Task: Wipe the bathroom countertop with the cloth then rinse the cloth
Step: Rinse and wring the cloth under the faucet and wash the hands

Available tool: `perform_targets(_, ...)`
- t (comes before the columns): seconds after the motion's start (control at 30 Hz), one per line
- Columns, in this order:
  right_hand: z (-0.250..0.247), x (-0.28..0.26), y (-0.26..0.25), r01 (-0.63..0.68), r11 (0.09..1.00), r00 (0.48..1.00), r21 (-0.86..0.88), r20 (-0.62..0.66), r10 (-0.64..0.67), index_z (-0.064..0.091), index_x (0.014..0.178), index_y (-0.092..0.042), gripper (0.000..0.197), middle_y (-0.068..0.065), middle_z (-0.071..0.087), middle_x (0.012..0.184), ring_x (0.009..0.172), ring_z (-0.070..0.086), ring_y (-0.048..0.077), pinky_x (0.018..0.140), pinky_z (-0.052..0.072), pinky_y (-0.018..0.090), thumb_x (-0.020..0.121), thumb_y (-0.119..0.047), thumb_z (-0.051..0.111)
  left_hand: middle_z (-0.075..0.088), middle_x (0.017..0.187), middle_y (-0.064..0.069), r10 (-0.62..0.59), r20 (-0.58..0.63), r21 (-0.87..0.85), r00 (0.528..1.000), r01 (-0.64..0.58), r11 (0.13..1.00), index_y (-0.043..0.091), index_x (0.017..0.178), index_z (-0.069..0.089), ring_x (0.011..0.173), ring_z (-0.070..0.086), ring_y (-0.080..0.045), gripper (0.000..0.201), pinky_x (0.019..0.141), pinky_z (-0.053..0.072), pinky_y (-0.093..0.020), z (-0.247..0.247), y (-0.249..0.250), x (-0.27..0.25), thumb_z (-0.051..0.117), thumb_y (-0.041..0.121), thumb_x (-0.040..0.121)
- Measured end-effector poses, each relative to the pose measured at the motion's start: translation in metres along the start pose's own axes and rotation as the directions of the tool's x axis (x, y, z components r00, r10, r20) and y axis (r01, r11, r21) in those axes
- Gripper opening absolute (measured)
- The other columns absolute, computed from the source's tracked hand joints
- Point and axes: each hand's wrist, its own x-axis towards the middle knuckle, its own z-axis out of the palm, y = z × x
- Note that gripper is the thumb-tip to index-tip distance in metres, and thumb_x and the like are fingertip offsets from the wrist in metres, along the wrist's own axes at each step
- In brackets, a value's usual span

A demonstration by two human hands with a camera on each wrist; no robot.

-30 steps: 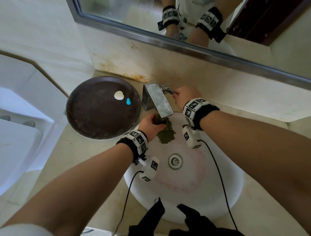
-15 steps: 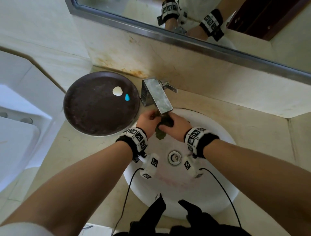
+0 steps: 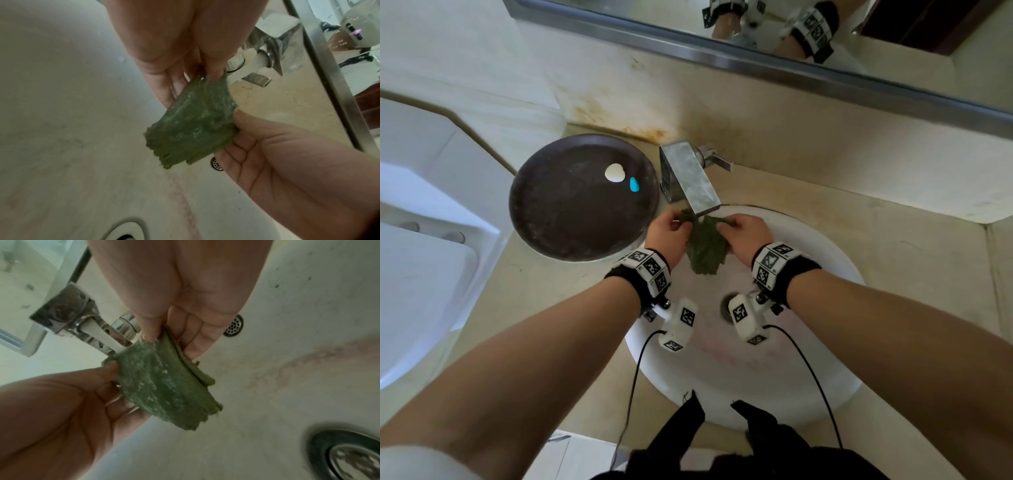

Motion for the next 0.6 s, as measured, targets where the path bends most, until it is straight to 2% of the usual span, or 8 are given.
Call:
perform_targets(0.17,-0.01,-0.009,0.005,-0.009,0.998,0.995,0.055,0.101,0.004,0.067,0.112,-0.017,0.026,0.009,0.071,0.106,0.097,0.067,0.025,0.088,0.056,0.044,0.089,-0.008,0.06,0.068,0.106,-0.009,-0.029,-0.005,0.007,1.0,0.029,1.0,0.022,0.11,0.06,0.095,0.068,-0.026,0.02,0.081,0.058,-0.048,0.011,0.003,-0.01,0.044,0.015,0.099)
perform_targets(0.23,-0.013,-0.01,0.005,-0.011,0.996,0.994,0.091,0.107,0.001,0.069,0.106,-0.013,0.021,0.012,0.071,0.102,0.094,0.069,0.028,0.084,0.058,0.044,0.091,-0.005,0.057,0.067,0.108,-0.008,-0.035,0.018,0.025,0.999,0.035,0.999,0.024,0.112,0.06,0.097,0.068,-0.026,0.028,0.082,0.058,-0.048,0.015,0.004,-0.013,0.04,0.011,0.099)
perform_targets(0.3,-0.016,-0.009,0.003,-0.01,0.992,0.993,0.124,0.118,-0.005,0.069,0.095,-0.017,0.017,0.012,0.071,0.097,0.091,0.069,0.03,0.081,0.059,0.044,0.093,-0.008,0.055,0.068,0.108,-0.012,-0.017,0.03,0.03,0.999,0.016,0.999,0.023,0.108,0.065,0.098,0.068,-0.03,0.037,0.084,0.056,-0.052,0.017,0.005,-0.016,0.038,0.001,0.096)
perform_targets(0.33,-0.016,-0.011,0.002,-0.017,0.986,0.989,0.166,0.148,-0.008,0.068,0.097,-0.018,0.018,0.011,0.07,0.1,0.093,0.069,0.029,0.082,0.059,0.043,0.093,-0.007,0.055,0.069,0.107,-0.013,-0.001,0.027,0.033,1.0,0.0,0.999,0.023,0.106,0.068,0.098,0.068,-0.033,0.04,0.084,0.056,-0.054,0.016,0.003,-0.016,0.039,-0.003,0.094)
perform_targets(0.4,-0.014,-0.013,-0.001,-0.013,0.975,0.978,0.224,0.204,-0.034,0.063,0.119,-0.017,0.03,0.007,0.067,0.11,0.098,0.067,0.025,0.084,0.058,0.039,0.091,-0.008,0.06,0.072,0.104,-0.012,0.027,0.031,0.049,0.999,-0.028,0.998,0.022,0.103,0.073,0.096,0.069,-0.032,0.038,0.086,0.056,-0.052,0.015,0.0,-0.018,0.046,-0.003,0.092)
perform_targets(0.47,-0.013,-0.017,-0.005,0.035,0.976,0.976,0.213,0.203,-0.079,0.055,0.133,-0.019,0.048,0.002,0.063,0.109,0.096,0.067,0.019,0.078,0.059,0.029,0.087,-0.012,0.067,0.074,0.099,-0.007,0.039,0.041,0.074,0.998,-0.042,0.996,0.019,0.103,0.075,0.092,0.071,-0.028,0.025,0.087,0.057,-0.047,0.014,0.001,-0.021,0.061,0.005,0.088)
perform_targets(0.53,-0.012,-0.021,-0.012,0.052,0.978,0.979,0.203,0.182,-0.09,0.06,0.126,-0.017,0.041,0.003,0.064,0.105,0.091,0.066,0.019,0.069,0.059,0.022,0.086,-0.012,0.069,0.073,0.097,-0.007,0.048,0.019,0.09,0.999,-0.049,0.995,0.016,0.099,0.071,0.089,0.072,-0.027,0.021,0.083,0.058,-0.046,0.012,0.005,-0.02,0.071,0.006,0.081)
perform_targets(0.6,-0.01,-0.018,-0.016,0.027,0.978,0.988,0.205,0.141,-0.057,0.065,0.101,-0.017,0.018,0.006,0.066,0.095,0.088,0.067,0.023,0.067,0.06,0.026,0.086,-0.008,0.068,0.069,0.098,-0.007,0.06,-0.034,0.121,0.998,-0.055,0.991,0.014,0.099,0.062,0.09,0.07,-0.027,0.03,0.081,0.058,-0.046,0.011,0.008,-0.017,0.077,0.008,0.073)
